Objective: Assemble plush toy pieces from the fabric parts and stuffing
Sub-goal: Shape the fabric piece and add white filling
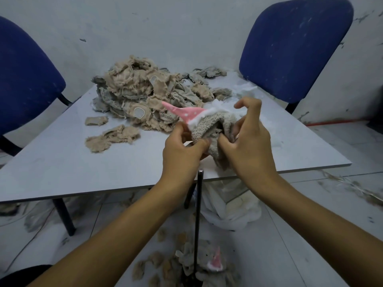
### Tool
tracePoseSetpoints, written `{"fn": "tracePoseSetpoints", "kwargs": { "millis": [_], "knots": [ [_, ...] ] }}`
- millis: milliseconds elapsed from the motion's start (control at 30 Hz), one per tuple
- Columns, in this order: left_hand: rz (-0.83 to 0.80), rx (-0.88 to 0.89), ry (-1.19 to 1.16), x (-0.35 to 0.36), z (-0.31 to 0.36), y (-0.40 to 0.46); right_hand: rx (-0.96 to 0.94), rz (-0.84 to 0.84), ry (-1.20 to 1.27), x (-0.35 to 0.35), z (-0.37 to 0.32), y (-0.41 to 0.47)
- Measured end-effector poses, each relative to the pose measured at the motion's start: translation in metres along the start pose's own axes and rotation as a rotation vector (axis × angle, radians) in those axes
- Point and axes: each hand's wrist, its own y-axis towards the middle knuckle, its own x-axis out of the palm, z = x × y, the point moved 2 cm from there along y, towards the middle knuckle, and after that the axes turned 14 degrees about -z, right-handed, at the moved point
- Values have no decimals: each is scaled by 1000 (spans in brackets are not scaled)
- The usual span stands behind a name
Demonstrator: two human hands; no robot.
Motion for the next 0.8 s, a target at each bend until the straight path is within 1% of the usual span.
{"fn": "tracePoseSetpoints", "kwargs": {
  "millis": [67, 167, 200, 233, 300, 367, 433, 533, 633, 767, 800],
  "knots": [
    [36, -33, -37, 0, -1, -1, -41, -22, -108, 0, -4, -2],
    [99, -94, -106, -2, -1, -1, -276, 6, -332, 0, -13, -8],
    [104, -104, -125, -3, -1, -1, -325, -7, -374, 1, -13, -9],
    [99, -107, -129, -4, 0, -1, -325, -27, -384, 3, -12, -9],
    [63, -104, -136, -5, 1, 0, -197, -64, -307, 6, -7, -5],
    [-3, -92, -197, -4, 2, 0, -59, -92, -185, 6, 2, 0],
    [-61, -71, -227, -4, 2, 1, 17, -100, -160, 5, 8, 5],
    [-52, -58, -229, -7, 0, 3, 65, -137, -178, 3, 10, 9],
    [-20, -81, -275, -12, -2, 6, 68, -206, -119, 4, 9, 9],
    [-103, -142, -136, -10, 0, 5, 50, -183, -165, 5, 10, 11],
    [-102, -166, -125, -9, 1, 5, 52, -180, -160, 5, 10, 11]
  ]
}}
